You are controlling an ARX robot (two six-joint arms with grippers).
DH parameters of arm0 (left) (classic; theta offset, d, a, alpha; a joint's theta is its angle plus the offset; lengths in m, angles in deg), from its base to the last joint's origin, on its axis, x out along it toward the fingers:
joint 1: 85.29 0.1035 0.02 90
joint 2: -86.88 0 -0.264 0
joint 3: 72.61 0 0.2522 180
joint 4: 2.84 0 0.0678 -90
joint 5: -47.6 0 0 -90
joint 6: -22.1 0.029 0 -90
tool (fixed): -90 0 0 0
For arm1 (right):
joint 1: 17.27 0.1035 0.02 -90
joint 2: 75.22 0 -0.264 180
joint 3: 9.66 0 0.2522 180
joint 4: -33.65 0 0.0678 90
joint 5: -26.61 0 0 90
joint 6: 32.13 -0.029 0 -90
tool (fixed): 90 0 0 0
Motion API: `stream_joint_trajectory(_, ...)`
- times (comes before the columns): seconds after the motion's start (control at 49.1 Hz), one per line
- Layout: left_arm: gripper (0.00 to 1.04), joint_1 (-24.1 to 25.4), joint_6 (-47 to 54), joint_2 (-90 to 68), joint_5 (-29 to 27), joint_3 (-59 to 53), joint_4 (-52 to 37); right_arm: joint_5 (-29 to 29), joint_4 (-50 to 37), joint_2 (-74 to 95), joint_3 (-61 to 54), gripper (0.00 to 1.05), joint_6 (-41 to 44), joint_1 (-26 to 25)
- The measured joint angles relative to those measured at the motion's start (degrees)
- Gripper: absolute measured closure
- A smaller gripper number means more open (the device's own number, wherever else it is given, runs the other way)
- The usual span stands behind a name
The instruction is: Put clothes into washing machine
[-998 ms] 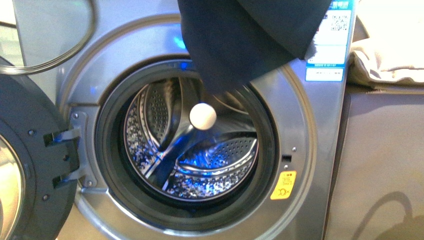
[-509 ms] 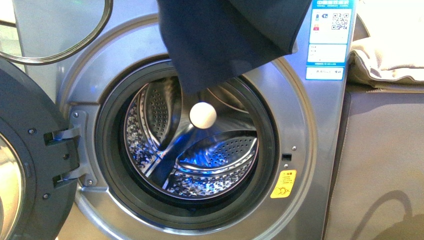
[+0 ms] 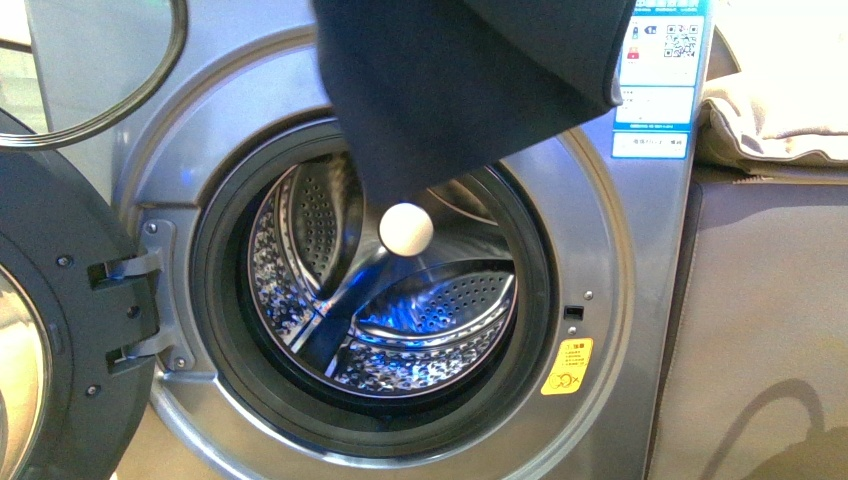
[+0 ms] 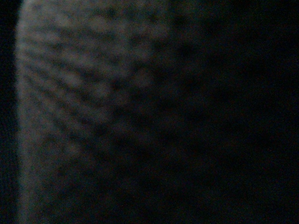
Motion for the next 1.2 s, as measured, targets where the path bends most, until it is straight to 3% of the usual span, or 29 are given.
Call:
stream_joint_trajectory(0.326,0.86,2.7,-1.2,0.0,-2.3,-0.3,2.5,0.0,0.0,0.0,0.0,0.06,0.0,0.0)
stream_joint_trajectory(0.55,0.86,5.9,-2.9,0.1,-3.0,-0.3,5.4,0.2,0.0,0.0,0.0,0.08,0.0,0.0)
stream_joint_trajectory(0.814,0.86,8.4,-3.1,2.8,1.6,-4.4,12.0,0.3,-0.1,0.0,0.0,0.08,0.0,0.1)
stream_joint_trajectory(1.201,0.86,13.4,-4.4,-0.7,3.2,-9.2,9.0,0.3,-0.1,0.0,0.0,0.08,0.0,0.1)
